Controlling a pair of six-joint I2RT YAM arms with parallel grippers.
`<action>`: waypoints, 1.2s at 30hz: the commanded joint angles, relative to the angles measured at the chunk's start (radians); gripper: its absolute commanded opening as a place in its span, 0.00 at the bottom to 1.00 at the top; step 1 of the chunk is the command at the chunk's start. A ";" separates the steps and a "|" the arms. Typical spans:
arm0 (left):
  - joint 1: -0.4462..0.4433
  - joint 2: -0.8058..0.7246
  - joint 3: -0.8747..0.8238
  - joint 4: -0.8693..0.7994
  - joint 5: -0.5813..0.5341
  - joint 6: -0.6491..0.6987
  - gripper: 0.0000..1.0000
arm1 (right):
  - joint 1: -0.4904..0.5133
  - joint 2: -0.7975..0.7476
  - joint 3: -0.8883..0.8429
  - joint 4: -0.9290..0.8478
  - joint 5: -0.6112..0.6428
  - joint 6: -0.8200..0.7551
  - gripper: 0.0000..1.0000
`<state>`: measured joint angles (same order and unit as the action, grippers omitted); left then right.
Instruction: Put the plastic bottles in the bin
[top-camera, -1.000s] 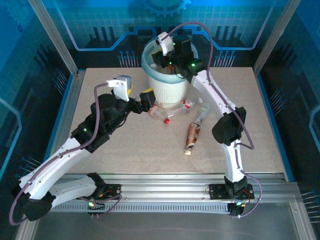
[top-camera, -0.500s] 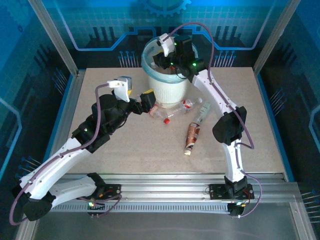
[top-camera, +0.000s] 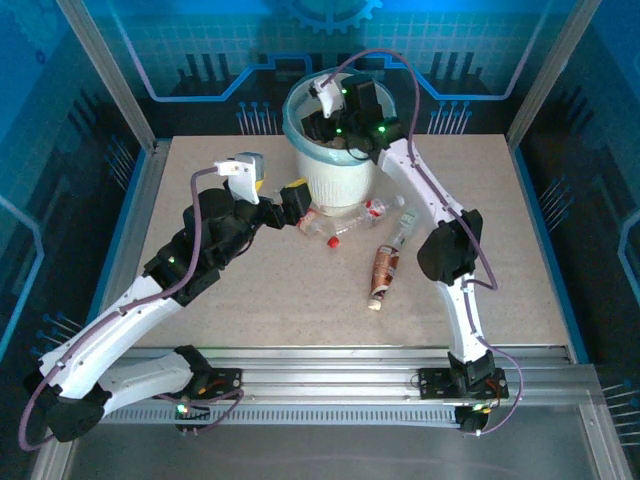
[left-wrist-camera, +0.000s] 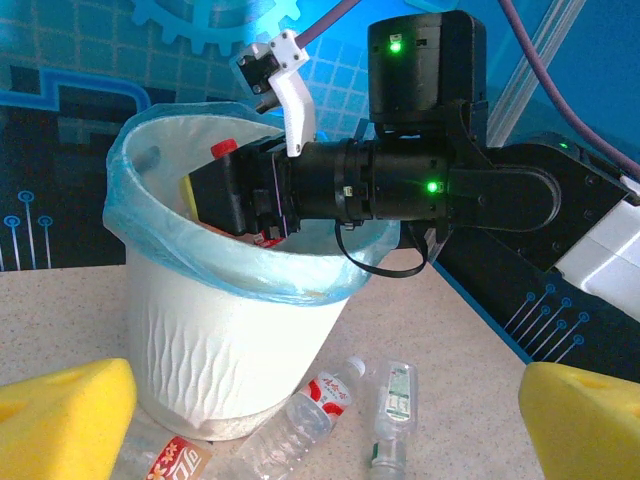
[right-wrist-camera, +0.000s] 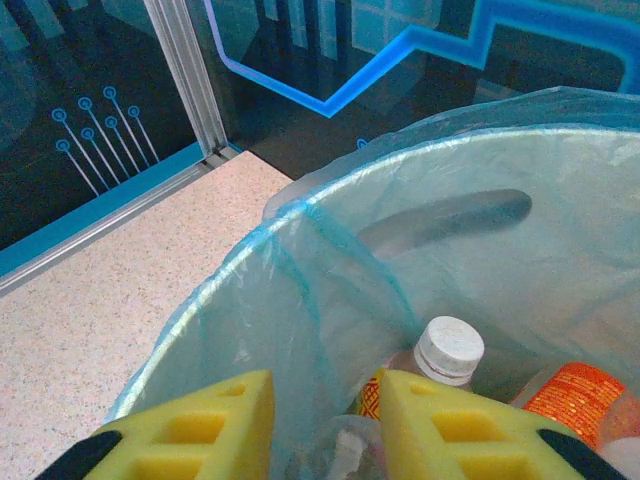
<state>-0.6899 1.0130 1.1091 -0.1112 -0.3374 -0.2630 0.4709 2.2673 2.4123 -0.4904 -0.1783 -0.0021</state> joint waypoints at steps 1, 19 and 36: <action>0.009 -0.013 -0.002 -0.003 -0.022 0.003 0.99 | -0.027 0.085 -0.019 -0.140 0.062 -0.007 0.34; 0.010 -0.011 0.018 -0.010 -0.036 0.024 0.99 | -0.010 0.009 0.248 -0.202 0.090 0.073 0.58; 0.006 0.101 0.028 -0.042 0.012 0.013 0.99 | -0.011 -0.844 -0.896 0.193 0.344 0.229 0.72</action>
<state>-0.6891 1.0733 1.1095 -0.1276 -0.3504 -0.2592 0.4637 1.4910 1.6619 -0.3561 0.0475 0.1757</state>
